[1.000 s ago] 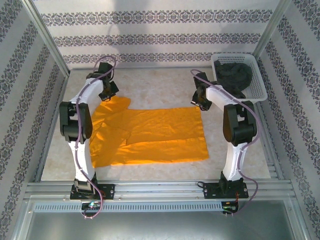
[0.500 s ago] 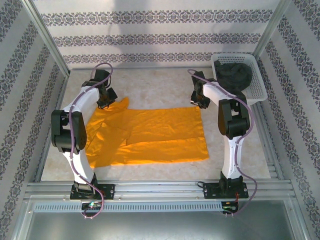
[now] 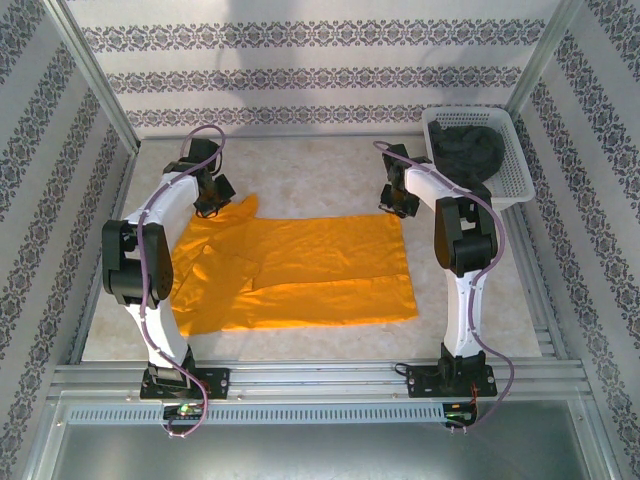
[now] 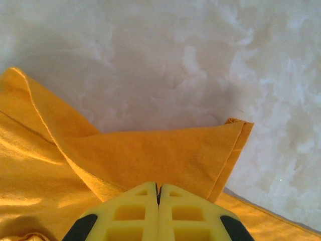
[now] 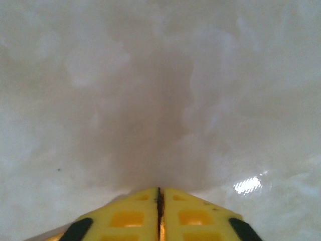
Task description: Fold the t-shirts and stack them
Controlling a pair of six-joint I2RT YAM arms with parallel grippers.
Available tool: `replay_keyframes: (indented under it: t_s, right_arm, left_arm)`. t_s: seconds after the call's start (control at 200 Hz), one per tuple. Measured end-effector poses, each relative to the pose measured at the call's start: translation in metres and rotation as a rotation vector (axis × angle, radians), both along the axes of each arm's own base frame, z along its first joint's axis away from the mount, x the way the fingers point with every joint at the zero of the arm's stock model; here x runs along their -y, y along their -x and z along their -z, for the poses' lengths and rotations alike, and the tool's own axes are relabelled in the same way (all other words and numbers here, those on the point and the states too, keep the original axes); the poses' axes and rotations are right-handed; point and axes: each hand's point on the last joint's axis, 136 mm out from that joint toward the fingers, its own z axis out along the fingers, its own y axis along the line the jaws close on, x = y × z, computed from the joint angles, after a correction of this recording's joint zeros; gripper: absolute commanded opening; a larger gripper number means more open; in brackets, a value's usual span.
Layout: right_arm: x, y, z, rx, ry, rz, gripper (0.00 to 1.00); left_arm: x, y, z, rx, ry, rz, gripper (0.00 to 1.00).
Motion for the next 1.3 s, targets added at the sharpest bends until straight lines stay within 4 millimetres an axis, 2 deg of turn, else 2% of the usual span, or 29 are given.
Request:
replay_keyframes:
  t_s: [0.165,0.265,0.49,0.62,0.829,1.099,1.194,1.299]
  right_arm:
    - [-0.003,0.001,0.001,0.014,-0.011,-0.033,0.0]
    - [-0.004,0.007,-0.006,0.033,-0.023,-0.054,0.0]
    - [-0.017,0.012,-0.043,0.132,-0.069,-0.111,0.0]
    - [-0.021,0.019,-0.055,0.167,-0.095,-0.123,0.0]
    - [-0.016,0.046,-0.056,0.162,-0.098,-0.14,0.0]
    - [-0.007,0.088,-0.072,0.19,-0.099,-0.141,0.0]
    - [-0.003,0.106,-0.068,0.178,-0.098,-0.14,0.0]
    - [0.001,0.127,-0.057,0.142,-0.093,-0.139,0.0]
  left_arm:
    - [-0.001,0.003,-0.02,0.038,-0.001,-0.005,0.0]
    - [-0.002,0.011,-0.037,0.064,-0.001,-0.012,0.0]
    - [-0.006,0.049,-0.059,0.081,0.003,-0.04,0.0]
    - [-0.009,0.074,-0.068,0.08,0.001,-0.059,0.0]
    - [-0.016,0.118,-0.082,0.084,-0.011,-0.099,0.0]
    - [-0.03,0.188,-0.101,0.098,-0.04,-0.17,0.0]
    - [-0.034,0.209,-0.096,0.081,-0.052,-0.188,0.0]
    - [-0.038,0.231,-0.079,0.028,-0.065,-0.207,0.0]
